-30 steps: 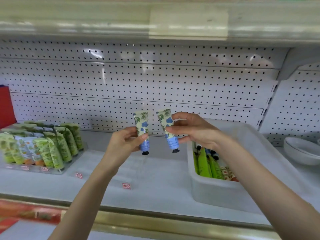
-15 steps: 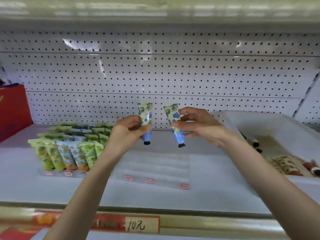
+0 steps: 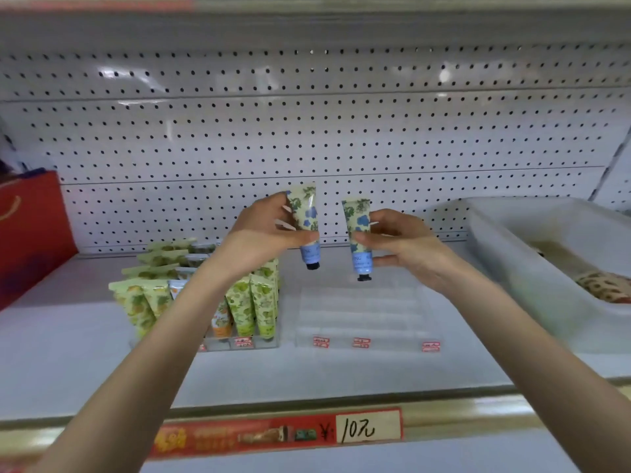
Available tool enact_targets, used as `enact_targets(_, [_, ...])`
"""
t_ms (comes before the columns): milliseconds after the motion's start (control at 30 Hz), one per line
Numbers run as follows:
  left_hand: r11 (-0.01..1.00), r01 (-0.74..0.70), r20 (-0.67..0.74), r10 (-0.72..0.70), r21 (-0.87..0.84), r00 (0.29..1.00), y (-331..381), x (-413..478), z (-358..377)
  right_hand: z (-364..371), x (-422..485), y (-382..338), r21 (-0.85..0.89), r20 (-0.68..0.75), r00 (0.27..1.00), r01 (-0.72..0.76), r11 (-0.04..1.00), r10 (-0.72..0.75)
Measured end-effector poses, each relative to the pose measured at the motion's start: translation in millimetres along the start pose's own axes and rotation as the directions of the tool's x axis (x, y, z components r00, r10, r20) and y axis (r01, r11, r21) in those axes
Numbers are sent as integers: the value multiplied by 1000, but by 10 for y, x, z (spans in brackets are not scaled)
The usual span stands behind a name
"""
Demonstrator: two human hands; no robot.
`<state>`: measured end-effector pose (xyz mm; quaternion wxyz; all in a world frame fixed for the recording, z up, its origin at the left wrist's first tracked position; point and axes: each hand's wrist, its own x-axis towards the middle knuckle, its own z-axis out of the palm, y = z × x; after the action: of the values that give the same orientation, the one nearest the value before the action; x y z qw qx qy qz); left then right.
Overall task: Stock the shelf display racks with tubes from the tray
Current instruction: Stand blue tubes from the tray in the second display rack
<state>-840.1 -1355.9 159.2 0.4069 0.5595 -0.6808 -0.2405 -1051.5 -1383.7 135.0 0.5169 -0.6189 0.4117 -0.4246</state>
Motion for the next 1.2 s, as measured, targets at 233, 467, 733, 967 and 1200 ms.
enact_targets(233, [989, -9, 201, -22, 149, 979, -107, 335, -48, 52, 185, 145, -37, -77, 997, -13, 999, 10])
enact_targets(467, [943, 0, 268, -94, 332, 959, -327, 679, 59, 162, 475, 390, -47, -102, 995, -23, 999, 18])
enact_targets(733, [882, -92, 325, -72, 462, 943, -474, 860, 238, 194, 732, 646, -78, -91, 996, -9, 997, 2])
enact_targets(967, [832, -132, 372, -94, 538, 924, -407, 846, 311, 161, 782, 793, -126, -18, 999, -44, 991, 42])
enact_targets(1200, [823, -120, 395, -133, 555, 909, -377, 839, 369, 162, 787, 832, -232, 44, 998, -26, 972, 37])
